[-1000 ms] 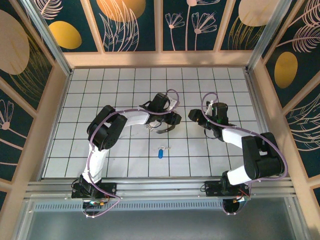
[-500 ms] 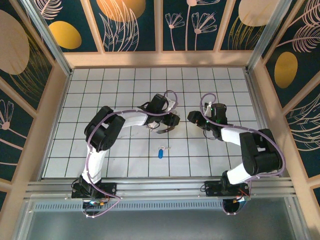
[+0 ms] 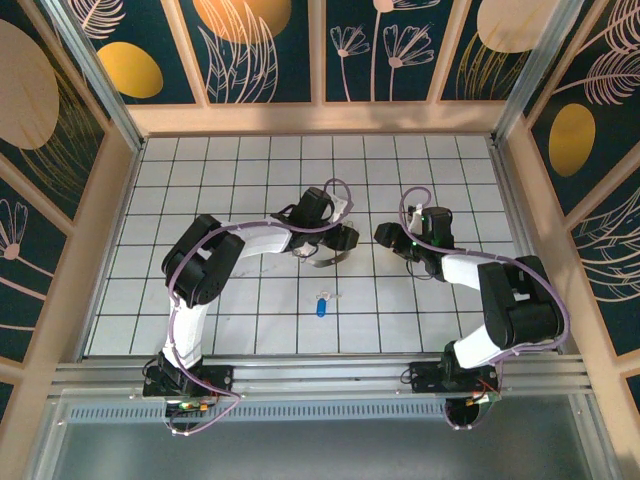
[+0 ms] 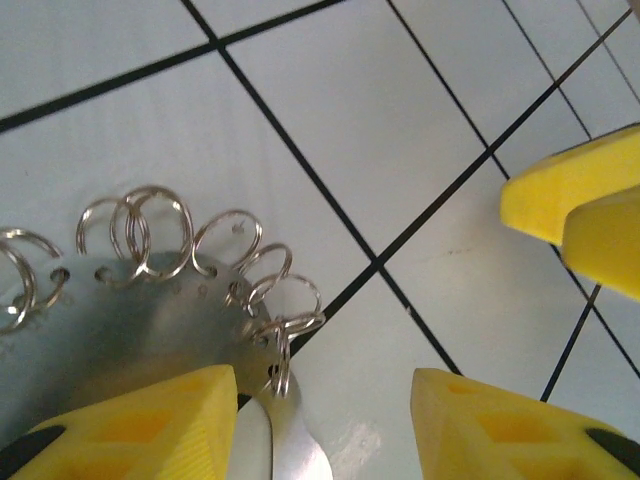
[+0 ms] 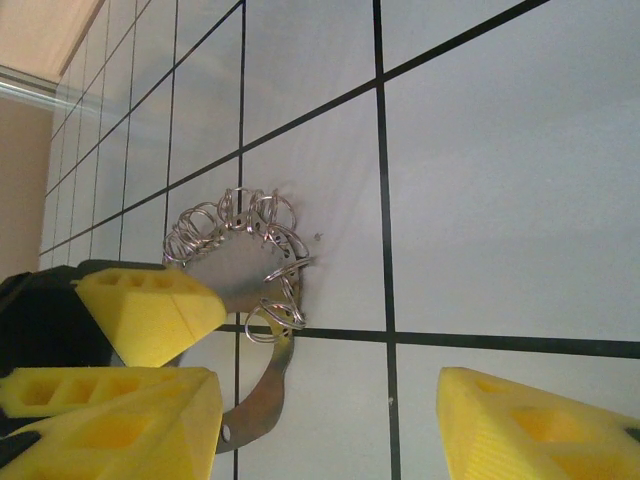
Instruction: Put the keys on the keyring
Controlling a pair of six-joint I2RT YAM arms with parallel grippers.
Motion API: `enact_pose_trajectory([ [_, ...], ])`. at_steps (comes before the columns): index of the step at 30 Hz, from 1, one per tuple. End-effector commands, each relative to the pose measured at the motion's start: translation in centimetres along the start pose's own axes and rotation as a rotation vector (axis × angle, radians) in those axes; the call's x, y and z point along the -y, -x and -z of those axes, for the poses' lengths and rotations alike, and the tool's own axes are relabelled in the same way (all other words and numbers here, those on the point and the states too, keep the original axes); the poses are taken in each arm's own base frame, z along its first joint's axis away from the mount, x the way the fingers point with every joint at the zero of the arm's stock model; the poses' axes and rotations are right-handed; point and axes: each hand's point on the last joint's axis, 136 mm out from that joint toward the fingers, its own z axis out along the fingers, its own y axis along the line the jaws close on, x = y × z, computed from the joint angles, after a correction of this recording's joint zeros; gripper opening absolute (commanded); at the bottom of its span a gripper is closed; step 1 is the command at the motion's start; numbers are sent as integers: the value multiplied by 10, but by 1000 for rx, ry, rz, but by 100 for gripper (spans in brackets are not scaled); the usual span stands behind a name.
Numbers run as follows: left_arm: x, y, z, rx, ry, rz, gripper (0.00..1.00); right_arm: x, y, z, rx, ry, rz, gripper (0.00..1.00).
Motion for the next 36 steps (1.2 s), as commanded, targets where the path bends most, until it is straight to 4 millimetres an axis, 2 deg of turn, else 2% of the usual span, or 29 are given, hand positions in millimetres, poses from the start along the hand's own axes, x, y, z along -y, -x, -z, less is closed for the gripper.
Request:
enact_pose_trajectory([
  [1, 7, 5, 4, 24, -16, 0, 48, 1, -1, -2, 3, 11, 7, 59],
  [36, -5, -4, -18, -21, 30, 3, 35, 4, 1, -1, 9, 6, 8, 59],
])
